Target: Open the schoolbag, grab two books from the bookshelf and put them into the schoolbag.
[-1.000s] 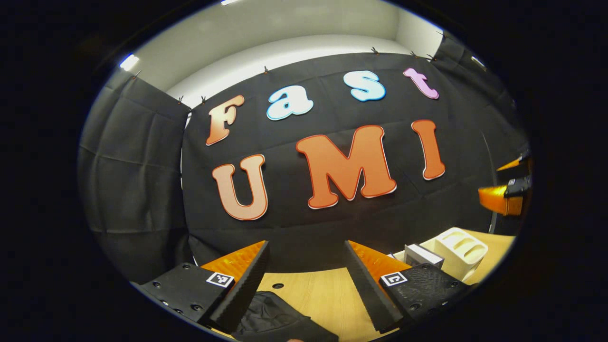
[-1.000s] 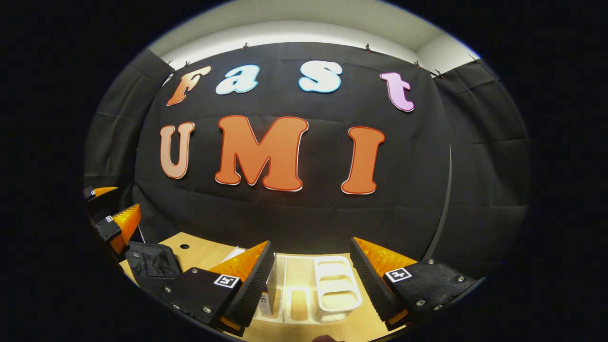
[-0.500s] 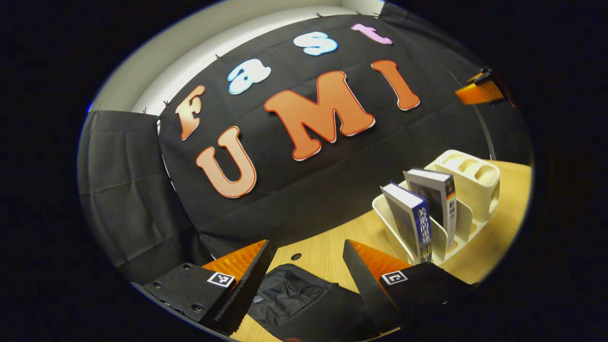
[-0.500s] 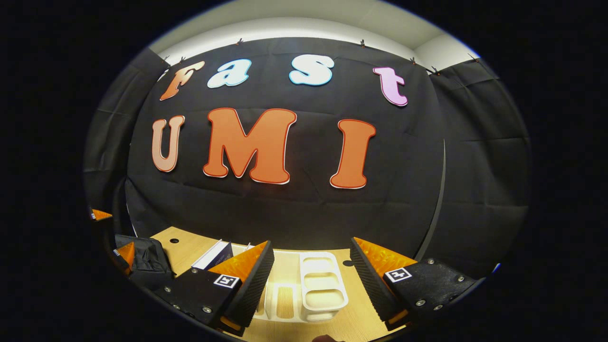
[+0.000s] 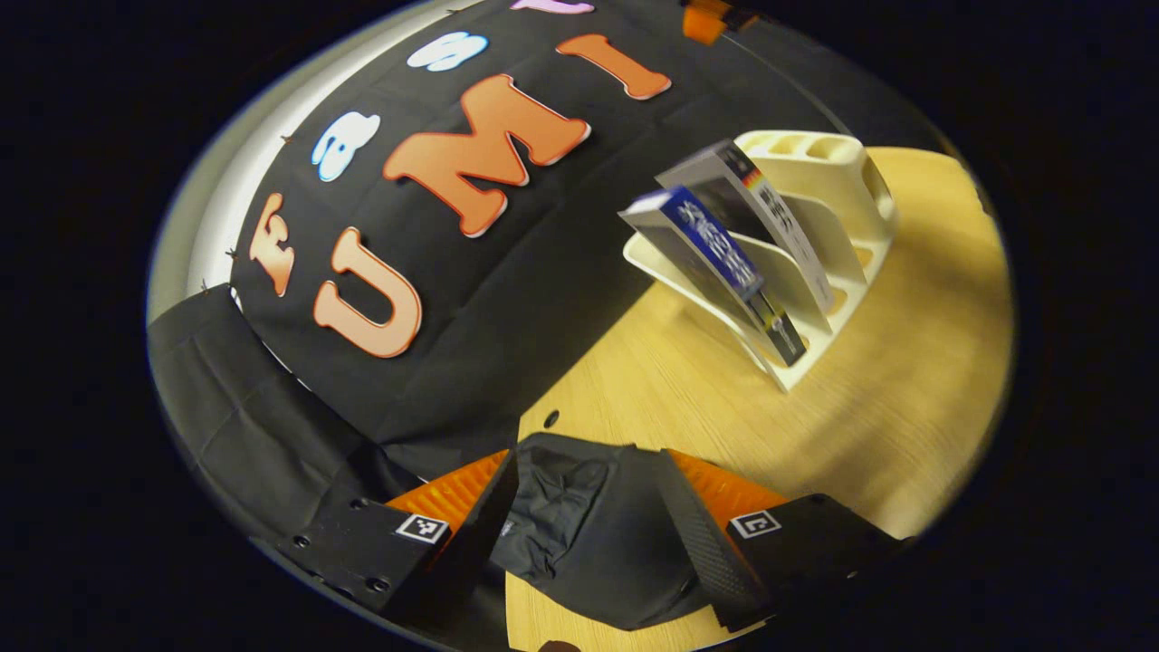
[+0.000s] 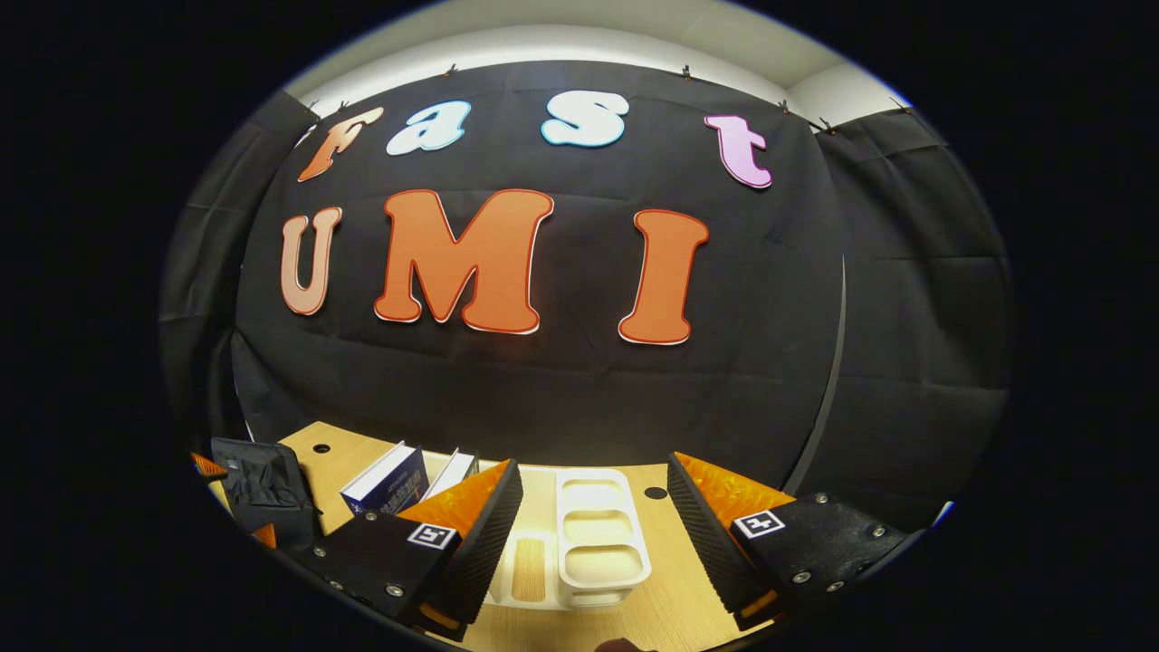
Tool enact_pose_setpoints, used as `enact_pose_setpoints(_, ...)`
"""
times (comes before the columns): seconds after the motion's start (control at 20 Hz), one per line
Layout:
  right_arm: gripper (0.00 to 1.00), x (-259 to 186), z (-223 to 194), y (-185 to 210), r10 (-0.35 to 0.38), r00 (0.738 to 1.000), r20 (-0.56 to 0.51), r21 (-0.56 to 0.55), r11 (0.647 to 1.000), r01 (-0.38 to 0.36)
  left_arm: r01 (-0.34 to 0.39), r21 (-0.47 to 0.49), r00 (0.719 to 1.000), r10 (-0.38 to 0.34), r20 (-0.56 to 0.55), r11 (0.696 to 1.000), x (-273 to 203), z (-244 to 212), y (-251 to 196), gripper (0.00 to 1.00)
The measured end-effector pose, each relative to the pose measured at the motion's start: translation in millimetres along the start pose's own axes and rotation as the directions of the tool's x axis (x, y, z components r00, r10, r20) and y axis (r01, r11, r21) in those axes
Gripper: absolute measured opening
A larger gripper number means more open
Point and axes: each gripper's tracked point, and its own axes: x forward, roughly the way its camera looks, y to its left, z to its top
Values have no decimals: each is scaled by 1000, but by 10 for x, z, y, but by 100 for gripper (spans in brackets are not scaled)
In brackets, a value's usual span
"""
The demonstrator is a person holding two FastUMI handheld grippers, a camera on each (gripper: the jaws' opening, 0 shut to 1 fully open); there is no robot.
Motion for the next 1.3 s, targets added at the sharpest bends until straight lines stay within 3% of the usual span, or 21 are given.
enact_pose_setpoints(0.45,95,51,-122,-136,-8,1000,-27,-17,1000,8,90,145,987,-69,-145,985,13,-683,-606,97)
enact_pose_setpoints(0.75,95,68,-111,-187,-20,1000,-22,-13,1000,20,34,214,978,12,-209,976,133,-918,-422,100)
enact_pose_setpoints(0.8,95,71,-111,-203,-24,1000,-20,-12,1000,24,19,235,976,33,-213,972,142,-907,-358,96)
enact_pose_setpoints(1.05,95,68,-65,-248,-39,999,-8,-8,999,39,-21,217,965,77,-252,976,372,-986,-136,95)
enact_pose_setpoints(1.3,95,53,-38,-256,-49,999,-1,-12,999,49,1,245,966,62,-249,970,650,-977,4,95)
